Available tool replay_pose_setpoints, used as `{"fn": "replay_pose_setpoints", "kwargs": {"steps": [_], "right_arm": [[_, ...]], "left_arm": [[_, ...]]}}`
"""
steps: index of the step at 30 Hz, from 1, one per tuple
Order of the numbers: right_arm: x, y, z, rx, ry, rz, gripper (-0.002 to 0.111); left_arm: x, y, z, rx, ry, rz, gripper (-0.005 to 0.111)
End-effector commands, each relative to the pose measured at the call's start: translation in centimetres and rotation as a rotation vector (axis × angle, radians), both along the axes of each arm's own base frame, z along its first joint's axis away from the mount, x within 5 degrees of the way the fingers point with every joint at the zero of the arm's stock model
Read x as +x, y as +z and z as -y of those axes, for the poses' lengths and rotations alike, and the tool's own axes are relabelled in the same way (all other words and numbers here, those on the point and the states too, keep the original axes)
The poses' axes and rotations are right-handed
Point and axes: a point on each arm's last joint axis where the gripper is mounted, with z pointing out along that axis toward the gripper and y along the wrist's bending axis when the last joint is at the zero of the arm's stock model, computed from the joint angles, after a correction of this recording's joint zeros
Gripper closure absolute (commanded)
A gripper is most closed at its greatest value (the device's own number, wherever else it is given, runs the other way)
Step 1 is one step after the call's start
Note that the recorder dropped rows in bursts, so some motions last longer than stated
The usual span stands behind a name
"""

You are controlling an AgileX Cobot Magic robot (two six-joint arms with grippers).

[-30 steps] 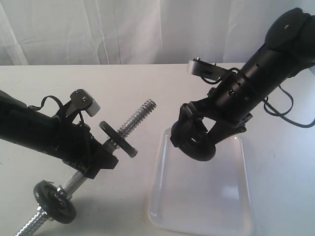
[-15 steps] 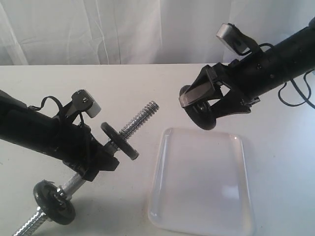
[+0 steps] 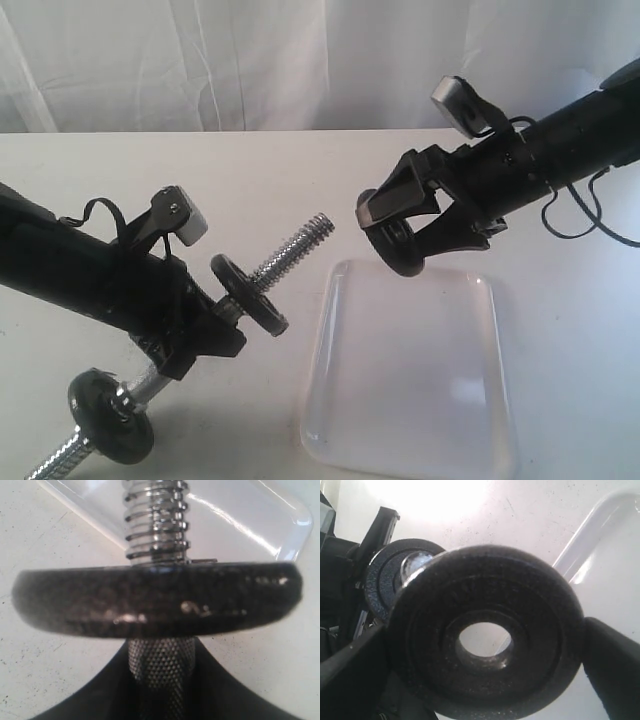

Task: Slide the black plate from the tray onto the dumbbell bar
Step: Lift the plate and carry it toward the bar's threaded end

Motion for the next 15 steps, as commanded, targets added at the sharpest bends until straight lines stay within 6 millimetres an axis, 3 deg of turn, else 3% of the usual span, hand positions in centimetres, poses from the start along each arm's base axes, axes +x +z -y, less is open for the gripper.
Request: {"fn": "replay_pose_setpoints", "kwargs": {"steps": [1,8,15], "right_arm": [[0.7,1.4,-0.2,0.098,-0.028,0.026,0.108],[1.5,2.7,-0.3,0.109,-0.057,0.031,0.108],[1.4,2.7,-0.3,0.112,-0.083,-0.014,0.108]], "left_arm": [[-0.5,2.6,0.7,-0.127,-0.052,0.023,0.107],[-0.6,2.6,0.7,-0.133,-0.068,0.035,0.107],[-0.6,2.6,0.7,-0.133,-0.075,0.044,0.107]]}}
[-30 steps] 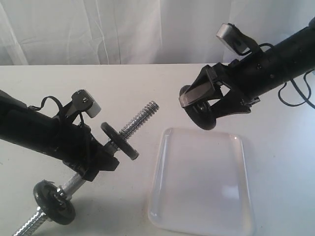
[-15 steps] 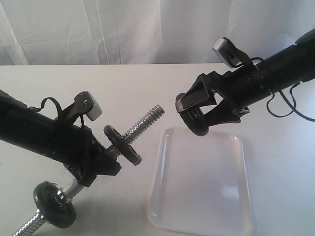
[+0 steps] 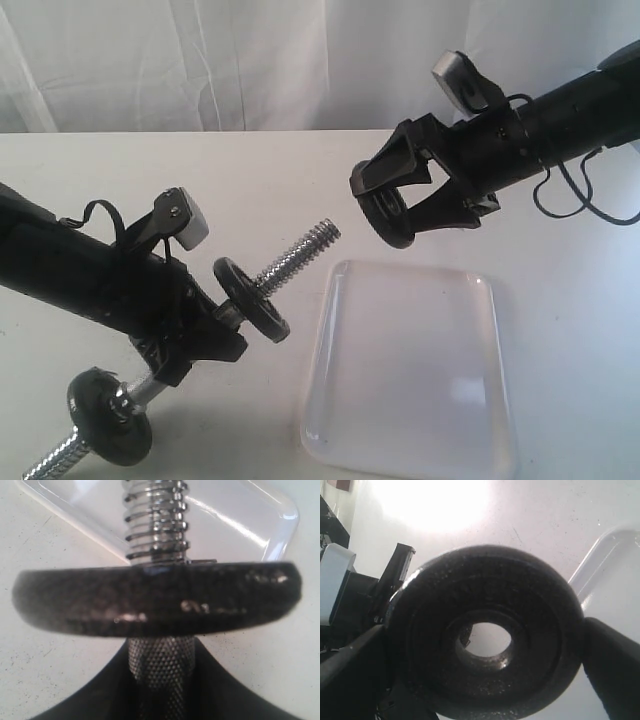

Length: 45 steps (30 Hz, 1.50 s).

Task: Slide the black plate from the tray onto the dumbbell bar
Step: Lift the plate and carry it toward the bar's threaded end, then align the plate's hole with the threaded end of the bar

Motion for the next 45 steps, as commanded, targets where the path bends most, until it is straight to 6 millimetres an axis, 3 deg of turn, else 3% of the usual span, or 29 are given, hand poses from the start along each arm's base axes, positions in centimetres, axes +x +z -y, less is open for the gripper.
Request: {"fn": "replay_pose_setpoints", "kwargs": {"steps": [1,11,24,34,45], "right_arm": [[0.0,1.3,-0.1,0.071,-0.036,-0.034,0.108],[0.0,1.3,-0.2,0.072,-0.064,-0.09,0.108],[-1.1,1.3,-2.7,0.047,-0.02,-0.149,0.108],[-1.6,2.5,-2.6,0.048,-0.038,-0.15,0.108],[-1.7,2.5,-2.6,0.034,-0.04,-0.157,0.108]], "left_arm": [[-0.4,2.6,0.6,-0.127,-0.031,0.029,0.107],[-0.4,2.6,0.6,-0.125,-0.046,0.048,0.107],[-0.4,2.6,0.6,-0.128,-0.063,0.058,0.107],[-0.4,2.6,0.6,-0.126,-0.067,0.065,0.107],[-0.4,2.6,0.6,-0.124,-0.075,0.075,0.107]]}}
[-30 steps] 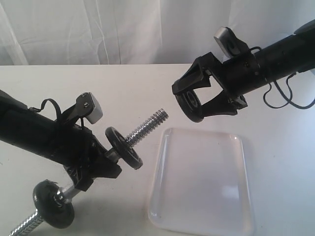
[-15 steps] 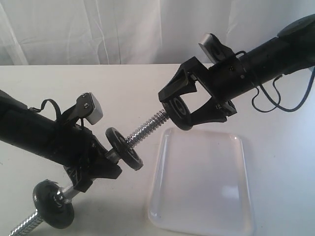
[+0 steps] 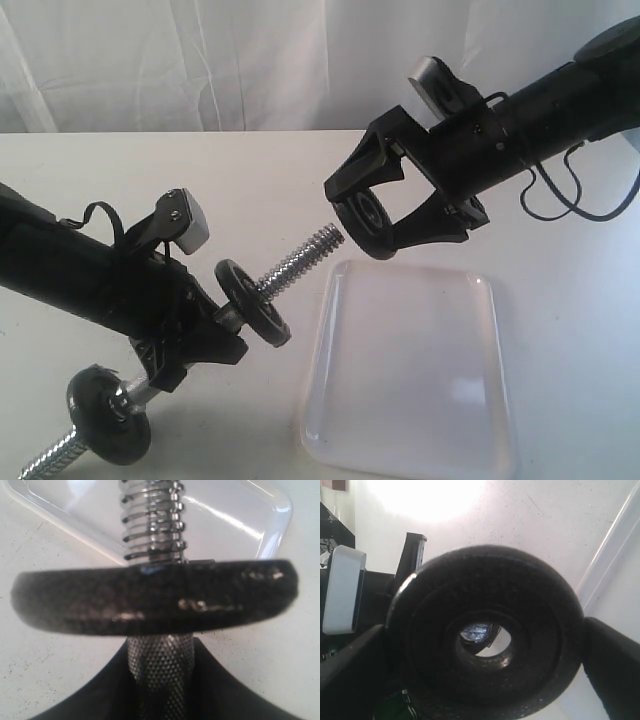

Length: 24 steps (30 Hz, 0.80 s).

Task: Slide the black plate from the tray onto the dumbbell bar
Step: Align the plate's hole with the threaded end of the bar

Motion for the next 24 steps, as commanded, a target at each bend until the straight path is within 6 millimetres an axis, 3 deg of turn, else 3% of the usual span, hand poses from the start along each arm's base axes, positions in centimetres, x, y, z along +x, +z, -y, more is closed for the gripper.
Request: {"fn": "replay_pose_setpoints", "kwargs": {"steps": [1,13,24], "right_arm": [[-0.2,1.4,-0.3,0.064,-0.004,0.003,0.108],[-0.9,1.4,-1.9,0.064,0.041,-0.001,0.108],[-0.9,1.3,-1.8,0.045,0.027,-0.029,0.108]], "left_arm": [[-0.3,2.6,0.6,-0.126,-0.036,0.042,0.107],[-0.3,2.6,0.6,-0.125,-0.037,0.044,0.107],[-0.4,2.6,0.6,-0.126,-0.056,0.06,0.107]]}}
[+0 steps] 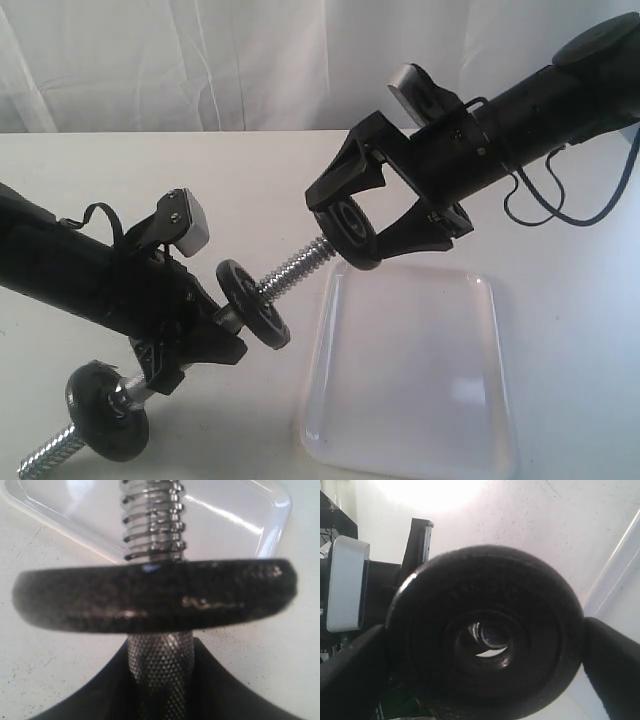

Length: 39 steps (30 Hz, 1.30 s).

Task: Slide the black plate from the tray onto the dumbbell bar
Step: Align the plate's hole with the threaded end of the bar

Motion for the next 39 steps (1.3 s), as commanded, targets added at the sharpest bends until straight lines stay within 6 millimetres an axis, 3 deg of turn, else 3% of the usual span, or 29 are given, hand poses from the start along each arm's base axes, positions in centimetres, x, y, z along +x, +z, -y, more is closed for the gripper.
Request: {"fn": "replay_pose_setpoints", "kwargs": {"steps": [1,20,39], "right_arm": [[-0.2,1.2,-0.1,0.042,-0.003,0.007,0.108],[1.0,-1.0,0.1,0.076,0.014,0.019,0.108],[1.5,-0.7,0.4,0.127,-0.016,0.03,0.108]], "left_arm": [[-0.4,2.6,0.6,-0.131,-0.034,0.033,0.107],[-0.4,2.8,0.7,-0.151,-0.049,0.041,0.107],[-0.4,2.8,0.8,-0.155,-0.05,0.056,0.107]]}}
